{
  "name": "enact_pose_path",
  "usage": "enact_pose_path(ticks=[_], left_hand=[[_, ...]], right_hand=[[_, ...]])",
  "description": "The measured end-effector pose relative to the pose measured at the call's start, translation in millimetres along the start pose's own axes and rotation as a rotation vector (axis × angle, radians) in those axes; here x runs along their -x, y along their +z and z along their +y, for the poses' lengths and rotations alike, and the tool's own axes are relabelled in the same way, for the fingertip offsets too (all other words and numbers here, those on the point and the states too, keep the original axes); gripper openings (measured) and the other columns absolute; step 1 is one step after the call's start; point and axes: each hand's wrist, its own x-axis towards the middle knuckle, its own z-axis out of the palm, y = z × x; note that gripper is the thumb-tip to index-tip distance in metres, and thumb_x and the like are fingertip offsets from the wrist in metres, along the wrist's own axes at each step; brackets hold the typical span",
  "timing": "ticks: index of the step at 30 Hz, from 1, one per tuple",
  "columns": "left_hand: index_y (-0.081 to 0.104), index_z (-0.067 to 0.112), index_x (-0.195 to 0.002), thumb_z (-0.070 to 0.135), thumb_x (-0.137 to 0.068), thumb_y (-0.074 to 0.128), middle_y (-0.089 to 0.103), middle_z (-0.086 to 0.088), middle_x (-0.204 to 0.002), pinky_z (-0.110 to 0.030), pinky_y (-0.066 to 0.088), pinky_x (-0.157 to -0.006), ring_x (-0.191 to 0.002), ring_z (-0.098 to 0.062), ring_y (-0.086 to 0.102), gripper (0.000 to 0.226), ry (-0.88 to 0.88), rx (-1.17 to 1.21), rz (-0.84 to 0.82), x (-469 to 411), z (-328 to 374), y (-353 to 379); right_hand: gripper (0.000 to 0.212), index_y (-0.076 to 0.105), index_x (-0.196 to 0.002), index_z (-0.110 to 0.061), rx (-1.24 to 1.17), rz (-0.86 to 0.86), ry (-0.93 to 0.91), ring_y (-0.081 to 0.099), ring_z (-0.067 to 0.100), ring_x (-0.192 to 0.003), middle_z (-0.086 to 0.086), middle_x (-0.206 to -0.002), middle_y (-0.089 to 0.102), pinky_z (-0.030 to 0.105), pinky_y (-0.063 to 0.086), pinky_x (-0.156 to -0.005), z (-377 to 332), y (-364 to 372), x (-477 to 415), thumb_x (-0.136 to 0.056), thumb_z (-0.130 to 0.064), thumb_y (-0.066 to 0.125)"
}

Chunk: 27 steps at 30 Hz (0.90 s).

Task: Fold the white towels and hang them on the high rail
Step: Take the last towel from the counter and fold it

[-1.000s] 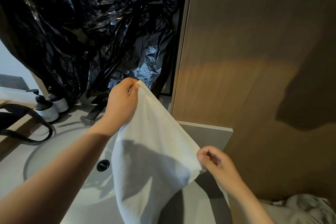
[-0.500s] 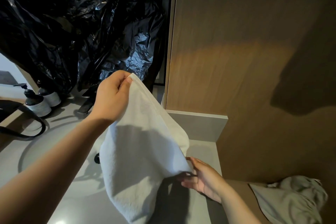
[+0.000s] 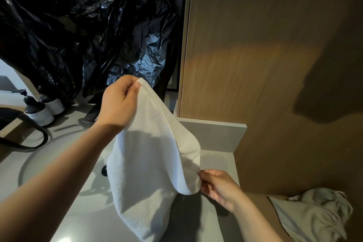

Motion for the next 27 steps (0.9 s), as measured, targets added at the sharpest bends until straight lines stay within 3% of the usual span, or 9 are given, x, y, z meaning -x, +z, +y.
enact_pose_path(ticks=[3,6,9,12,15,19,22,27], left_hand=[[0.059,0.024,-0.086,0.017,-0.097,0.048,0.059,0.014,-0.076,0.003,0.034,-0.062,-0.073,0.015,0.051,0.018,0.009,-0.01,-0.005,-0.9,-2.7,0.0],[0.059,0.024,-0.088,0.018,-0.098,0.046,0.059,0.013,-0.077,0.002,0.034,-0.063,-0.074,0.016,0.051,0.017,0.004,-0.029,0.009,-3.7,-7.9,-1.7],[0.059,0.025,-0.089,0.018,-0.097,0.046,0.059,0.014,-0.077,0.001,0.034,-0.063,-0.076,0.016,0.051,0.017,-0.008,-0.043,0.04,-11.6,-13.1,-3.9],[0.059,0.026,-0.089,0.018,-0.097,0.046,0.058,0.014,-0.077,-0.016,0.038,-0.065,-0.074,0.002,0.053,0.017,-0.011,-0.063,0.019,-17.5,-15.1,3.2],[0.061,0.022,-0.091,0.018,-0.097,0.046,0.058,0.014,-0.078,-0.026,0.037,-0.066,-0.074,-0.008,0.052,0.016,-0.009,-0.032,0.032,-19.7,-12.8,13.5],[0.061,0.022,-0.093,0.021,-0.097,0.045,0.061,0.013,-0.08,-0.019,0.04,-0.066,-0.078,-0.003,0.053,0.017,0.021,0.001,0.029,-19.7,-6.9,18.4],[0.062,0.021,-0.093,0.019,-0.098,0.045,0.062,0.009,-0.083,-0.014,0.04,-0.067,-0.082,0.007,0.053,0.017,0.038,0.007,-0.005,-17.0,-1.3,20.3],[0.063,0.016,-0.093,0.015,-0.098,0.047,0.062,0.002,-0.082,-0.002,0.037,-0.063,-0.081,-0.001,0.052,0.017,0.087,0.007,-0.037,-11.9,9.1,22.2]], right_hand=[[0.017,0.07,-0.089,0.01,0.241,0.156,-0.105,0.06,0.015,-0.054,0.012,-0.064,0.064,0.025,0.057,-0.062,-4.9,-1.9,2.2,-0.092,-0.005,0.063],[0.013,0.071,-0.072,-0.004,0.577,0.39,-0.299,0.058,0.014,-0.049,0.007,-0.052,0.064,0.03,0.051,-0.062,-29.2,-26.0,6.5,-0.085,-0.005,0.069],[0.01,0.071,-0.074,-0.01,0.614,0.535,-0.35,0.063,0.018,-0.057,0.005,-0.057,0.068,0.034,0.05,-0.064,-62.5,-60.5,16.3,-0.083,-0.008,0.073],[0.008,0.071,-0.076,-0.01,0.586,0.602,-0.399,0.063,0.022,-0.06,0.007,-0.058,0.068,0.035,0.052,-0.065,-88.7,-82.6,22.4,-0.083,-0.009,0.073],[0.003,0.069,-0.084,-0.009,0.577,0.598,-0.401,0.064,0.021,-0.061,0.009,-0.067,0.069,0.029,0.052,-0.058,-99.5,-87.6,23.3,-0.086,-0.01,0.07],[0.009,0.061,-0.096,-0.007,0.554,0.506,-0.375,0.065,0.022,-0.057,0.016,-0.079,0.069,0.03,0.055,-0.058,-89.9,-90.3,23.5,-0.089,-0.005,0.066],[0.008,0.056,-0.094,-0.005,0.597,0.45,-0.425,0.063,0.02,-0.052,0.015,-0.075,0.066,0.027,0.053,-0.052,-72.8,-91.9,22.7,-0.091,-0.002,0.062],[0.016,0.061,-0.084,-0.02,0.771,0.324,-0.564,0.065,0.022,-0.061,0.001,-0.074,0.064,0.028,0.054,-0.059,-43.7,-90.8,16.1,-0.098,-0.015,0.056]])
